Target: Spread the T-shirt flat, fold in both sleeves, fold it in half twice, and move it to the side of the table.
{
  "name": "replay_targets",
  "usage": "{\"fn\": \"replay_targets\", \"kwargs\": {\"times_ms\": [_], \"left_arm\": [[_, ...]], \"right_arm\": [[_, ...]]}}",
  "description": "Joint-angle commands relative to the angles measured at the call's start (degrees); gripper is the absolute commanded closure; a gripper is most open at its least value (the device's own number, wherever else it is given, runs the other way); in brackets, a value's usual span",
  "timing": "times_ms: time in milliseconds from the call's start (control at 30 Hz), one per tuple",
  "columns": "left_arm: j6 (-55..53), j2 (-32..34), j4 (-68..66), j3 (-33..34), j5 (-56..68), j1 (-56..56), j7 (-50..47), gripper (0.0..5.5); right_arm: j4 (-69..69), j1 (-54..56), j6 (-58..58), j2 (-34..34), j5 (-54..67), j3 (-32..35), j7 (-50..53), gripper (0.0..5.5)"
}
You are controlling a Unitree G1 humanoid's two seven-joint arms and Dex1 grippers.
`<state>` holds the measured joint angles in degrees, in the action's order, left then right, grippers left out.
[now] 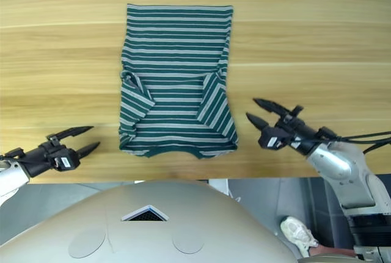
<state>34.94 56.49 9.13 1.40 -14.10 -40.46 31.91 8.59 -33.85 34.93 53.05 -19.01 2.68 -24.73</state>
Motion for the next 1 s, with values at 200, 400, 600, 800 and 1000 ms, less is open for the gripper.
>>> {"fn": "replay_targets", "kwargs": {"times_ms": [200, 400, 600, 800, 1000], "left_arm": [[0.4, -2.7, -1.7, -14.0, -3.6, 10.0, 7.5, 2.97], [0.7, -1.5, -1.4, -15.4, -3.8, 9.4, 7.3, 2.97], [1.3, -1.3, -2.5, -14.2, -4.0, 9.2, 5.5, 3.29], [1.4, -1.6, -4.7, -13.8, -3.6, 10.4, 4.8, 4.32], [1.6, -1.8, -5.4, -14.4, -3.2, 10.8, 5.1, 5.45]], "right_arm": [[-6.9, -2.2, 1.1, 0.2, -8.4, -3.8, 0.7, 3.33], [-6.5, -1.7, 2.6, 1.0, -8.4, -5.2, 0.1, 3.33], [-5.1, 0.1, 4.1, 1.0, -6.9, -7.7, -1.2, 3.3], [-3.5, -0.7, 5.0, 2.1, -6.5, -8.8, -1.9, 3.3], [-1.2, -3.3, 4.9, 3.8, -6.1, -7.6, -2.1, 3.3]]}}
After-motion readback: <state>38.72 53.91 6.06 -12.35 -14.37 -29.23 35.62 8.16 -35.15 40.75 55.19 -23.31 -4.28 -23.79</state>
